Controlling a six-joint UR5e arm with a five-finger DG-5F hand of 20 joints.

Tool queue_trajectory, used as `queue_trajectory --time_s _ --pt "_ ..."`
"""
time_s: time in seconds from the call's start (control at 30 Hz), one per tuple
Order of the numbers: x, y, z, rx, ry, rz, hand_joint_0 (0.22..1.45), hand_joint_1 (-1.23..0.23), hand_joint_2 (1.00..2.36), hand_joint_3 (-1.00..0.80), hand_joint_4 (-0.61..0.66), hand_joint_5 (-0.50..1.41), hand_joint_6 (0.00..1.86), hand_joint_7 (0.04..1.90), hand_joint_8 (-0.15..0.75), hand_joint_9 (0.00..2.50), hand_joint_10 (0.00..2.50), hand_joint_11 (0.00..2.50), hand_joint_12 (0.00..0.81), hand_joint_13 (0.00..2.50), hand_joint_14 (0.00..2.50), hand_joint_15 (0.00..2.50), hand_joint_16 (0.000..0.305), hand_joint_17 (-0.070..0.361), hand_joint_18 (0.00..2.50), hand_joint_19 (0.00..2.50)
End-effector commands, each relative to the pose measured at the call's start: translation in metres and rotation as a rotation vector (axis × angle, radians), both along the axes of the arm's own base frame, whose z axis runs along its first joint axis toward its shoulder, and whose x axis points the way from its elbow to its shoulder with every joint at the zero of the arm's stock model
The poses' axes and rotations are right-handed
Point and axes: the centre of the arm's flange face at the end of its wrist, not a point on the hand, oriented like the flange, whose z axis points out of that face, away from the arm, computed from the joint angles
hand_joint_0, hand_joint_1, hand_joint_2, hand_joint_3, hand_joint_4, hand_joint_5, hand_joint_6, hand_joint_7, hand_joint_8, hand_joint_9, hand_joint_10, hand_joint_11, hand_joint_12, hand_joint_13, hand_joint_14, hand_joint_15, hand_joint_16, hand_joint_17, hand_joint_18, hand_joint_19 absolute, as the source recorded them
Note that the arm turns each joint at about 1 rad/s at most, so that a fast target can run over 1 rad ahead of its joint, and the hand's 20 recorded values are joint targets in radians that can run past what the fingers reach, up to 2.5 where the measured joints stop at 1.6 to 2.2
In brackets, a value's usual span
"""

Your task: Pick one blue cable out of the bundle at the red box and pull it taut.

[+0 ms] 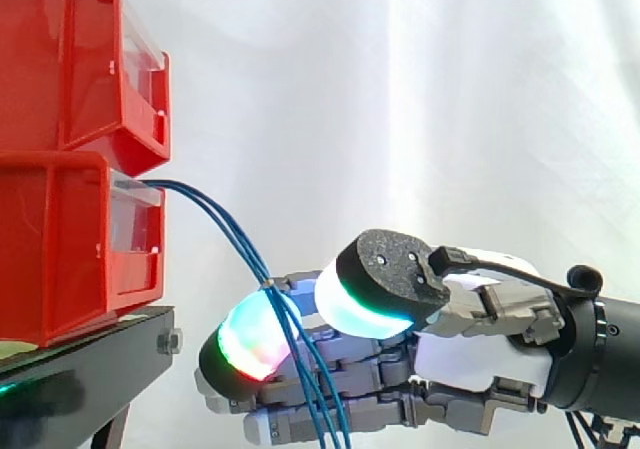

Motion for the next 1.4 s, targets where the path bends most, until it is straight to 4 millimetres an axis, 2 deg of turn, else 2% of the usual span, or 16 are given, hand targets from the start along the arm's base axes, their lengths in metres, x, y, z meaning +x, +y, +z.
queue_trajectory --time_s 0.0,0.03,0.07,0.13,0.37,0.43,0.53,0.7,0.87,1.07,1.37 --pt "0.005 0.000 0.008 0.001 -0.003 0.000 0.60 -0.81 1.01 -0.43 0.24 -0.13 0.58 1.18 0.283 0.34 0.00 0.10 0.363 0.17 0.00 0.01 0.063 0.142 0.20 0.15" --pt "0.008 0.002 0.013 0.000 -0.003 0.005 0.60 -0.81 1.01 -0.40 0.24 -0.14 0.64 1.08 0.283 0.34 0.00 0.10 0.362 0.17 0.00 0.01 0.063 0.141 0.21 0.15" --pt "0.009 0.002 0.016 -0.002 0.004 0.003 0.62 -0.82 1.01 -0.39 0.24 -0.14 0.63 1.12 0.283 0.35 0.00 0.10 0.362 0.18 0.00 0.00 0.063 0.141 0.23 0.13" --pt "0.010 0.001 0.017 -0.003 0.011 0.001 0.62 -0.83 1.01 -0.35 0.24 -0.16 0.71 1.00 0.281 0.34 0.00 0.10 0.363 0.19 0.00 0.01 0.063 0.141 0.24 0.14" --pt "0.009 0.002 0.016 -0.004 0.021 0.001 0.62 -0.85 1.01 -0.36 0.25 -0.19 0.78 0.91 0.279 0.34 0.00 0.12 0.363 0.20 0.00 0.02 0.063 0.141 0.26 0.15" --pt "0.009 0.002 0.016 -0.004 0.021 0.001 0.57 -0.84 1.00 -0.49 0.27 -0.16 0.68 1.00 0.281 0.34 0.00 0.12 0.367 0.20 0.00 0.03 0.064 0.143 0.26 0.16" --pt "0.010 0.005 0.016 -0.005 0.018 0.004 0.53 -0.80 1.00 -0.50 0.31 -0.14 0.56 1.13 0.291 0.35 0.00 0.10 0.377 0.21 0.00 0.03 0.066 0.148 0.27 0.17" --pt "0.010 0.008 0.015 -0.012 0.019 -0.001 0.52 -0.79 1.00 -0.50 0.31 -0.12 0.51 1.23 0.302 0.40 0.00 0.12 0.381 0.22 0.00 0.03 0.066 0.149 0.27 0.18" --pt "0.014 0.014 -0.007 -0.024 0.011 -0.007 0.54 -0.77 1.00 -0.50 0.30 -0.11 0.53 1.23 0.300 0.42 0.00 0.11 0.374 0.23 0.00 0.03 0.064 0.145 0.30 0.19" --pt "0.016 0.017 -0.003 -0.021 0.001 -0.005 0.56 -0.76 1.00 -0.47 0.29 -0.11 0.57 1.19 0.298 0.43 0.00 0.11 0.365 0.24 0.00 0.03 0.063 0.142 0.30 0.19" --pt "0.018 0.016 0.000 -0.020 -0.007 -0.007 0.52 -0.62 1.00 -0.50 0.32 -0.09 0.51 1.24 0.312 0.48 0.00 0.11 0.377 0.26 0.00 0.04 0.065 0.147 0.33 0.21"
